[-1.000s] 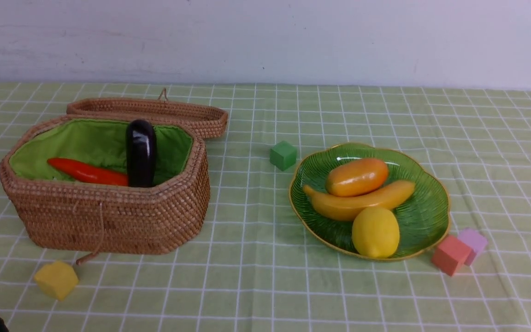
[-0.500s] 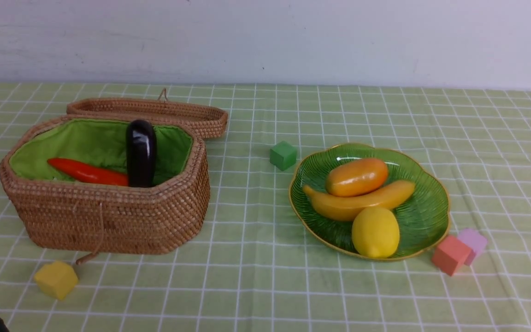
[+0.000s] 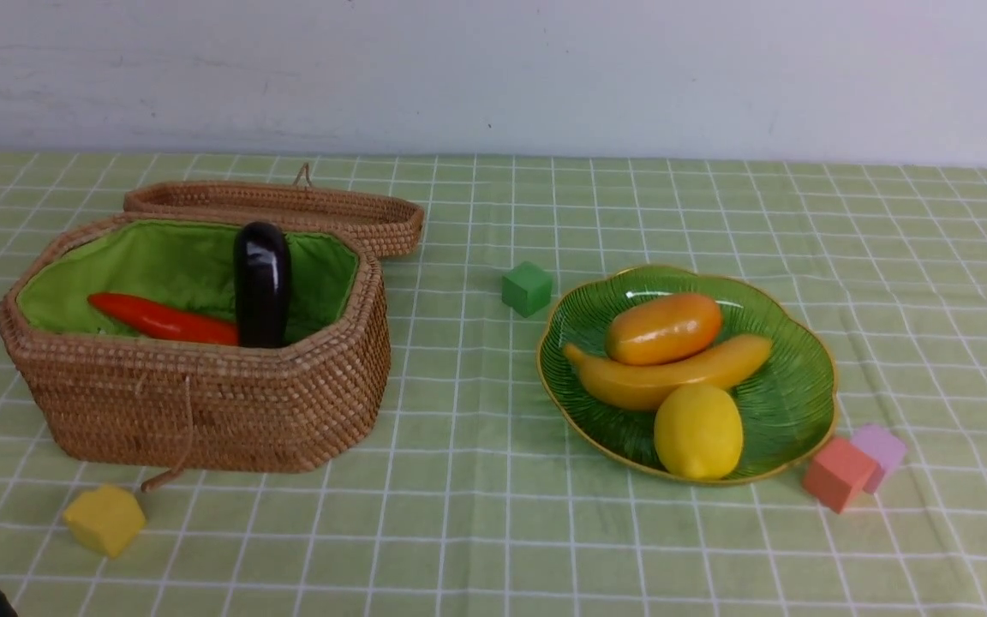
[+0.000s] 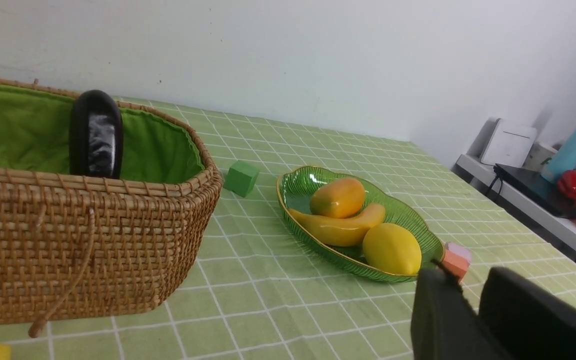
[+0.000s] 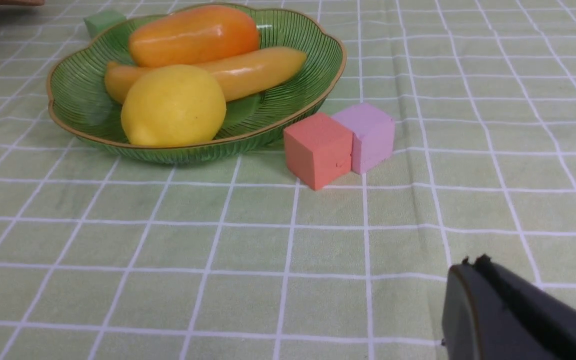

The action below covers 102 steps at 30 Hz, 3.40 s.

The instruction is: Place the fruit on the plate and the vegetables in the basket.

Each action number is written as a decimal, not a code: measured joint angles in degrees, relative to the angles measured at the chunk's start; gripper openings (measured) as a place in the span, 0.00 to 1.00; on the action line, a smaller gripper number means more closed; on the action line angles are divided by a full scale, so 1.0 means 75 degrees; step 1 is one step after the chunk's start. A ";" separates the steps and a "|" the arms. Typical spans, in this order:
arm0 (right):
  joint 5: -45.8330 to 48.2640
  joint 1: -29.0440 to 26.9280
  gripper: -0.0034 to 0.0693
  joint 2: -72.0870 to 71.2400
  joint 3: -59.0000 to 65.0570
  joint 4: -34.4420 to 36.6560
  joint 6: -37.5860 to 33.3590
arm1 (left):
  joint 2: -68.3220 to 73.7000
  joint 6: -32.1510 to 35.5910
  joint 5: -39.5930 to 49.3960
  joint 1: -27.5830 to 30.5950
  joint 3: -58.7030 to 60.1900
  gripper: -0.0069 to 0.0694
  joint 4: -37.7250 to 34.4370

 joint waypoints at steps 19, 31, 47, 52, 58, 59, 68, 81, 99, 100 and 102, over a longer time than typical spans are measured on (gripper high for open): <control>0.0027 0.0000 0.04 0.0000 -0.0007 -0.0035 0.0000 | 0.0000 0.0000 0.0007 0.0000 0.0008 0.28 0.0000; 0.0034 -0.0008 0.05 0.0000 -0.0007 -0.0035 -0.0024 | 0.0000 0.1156 -0.1012 0.1729 0.1090 0.19 -0.0921; 0.0042 -0.0008 0.08 0.0000 -0.0007 -0.0054 -0.0024 | 0.0000 0.3083 0.0154 0.3590 0.2191 0.07 -0.2265; 0.0042 -0.0008 0.09 0.0000 -0.0007 -0.0054 -0.0024 | 0.0000 0.2820 0.0123 0.3590 0.2191 0.07 -0.2293; 0.0042 -0.0008 0.10 0.0000 -0.0007 -0.0054 -0.0024 | 0.0000 0.2793 0.0123 0.3590 0.2191 0.07 -0.2299; 0.0042 -0.0008 0.10 0.0000 -0.0007 -0.0054 -0.0024 | 0.0000 0.2793 0.0123 0.3590 0.2191 0.07 -0.2299; 0.0042 -0.0008 0.12 0.0000 -0.0007 -0.0054 -0.0029 | 0.0000 0.2793 0.0123 0.3590 0.2191 0.07 -0.2320; 0.0042 -0.0008 0.15 0.0000 -0.0007 -0.0054 -0.0029 | 0.0000 0.2787 0.0123 0.4014 0.2191 0.07 -0.2320; 0.0042 -0.0008 0.16 0.0000 -0.0007 -0.0054 -0.0029 | 0.0000 0.2787 0.0123 0.4260 0.2191 0.08 -0.2307; 0.0042 -0.0008 0.16 0.0000 -0.0007 -0.0054 -0.0029 | 0.0000 0.2787 0.0123 0.4260 0.2191 0.08 -0.2307; 0.0042 -0.0008 0.16 0.0000 -0.0007 -0.0054 -0.0029 | 0.0000 0.2787 0.0123 0.4260 0.2191 0.08 -0.2307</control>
